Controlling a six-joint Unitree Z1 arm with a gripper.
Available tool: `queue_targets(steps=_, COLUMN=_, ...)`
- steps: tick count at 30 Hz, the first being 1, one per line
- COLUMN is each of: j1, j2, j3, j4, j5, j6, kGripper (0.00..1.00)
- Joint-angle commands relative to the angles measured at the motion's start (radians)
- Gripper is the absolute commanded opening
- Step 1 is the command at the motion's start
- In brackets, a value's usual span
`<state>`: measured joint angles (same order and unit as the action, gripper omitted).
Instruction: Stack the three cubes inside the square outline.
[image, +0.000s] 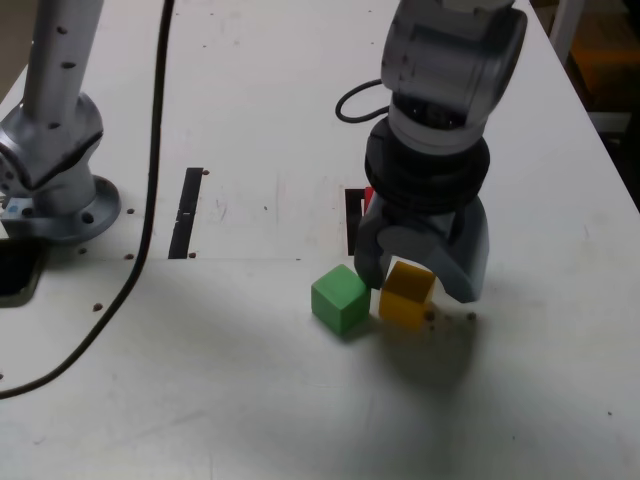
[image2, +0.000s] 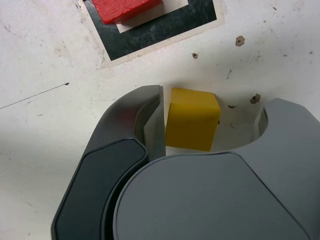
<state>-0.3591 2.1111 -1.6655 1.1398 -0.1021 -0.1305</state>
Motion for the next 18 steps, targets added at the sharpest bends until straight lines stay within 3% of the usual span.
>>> queue_targets(steps=1, j1=-0.001, j2=0.004, j3=-0.002, j4=0.000, j5=-0.003, j6=0.002, kGripper=0.73)
queue_targets(steps=18, j1=-0.001, j2=-0.010, j3=0.021, j4=0.002, j5=-0.006, j6=0.003, kGripper=0.73)
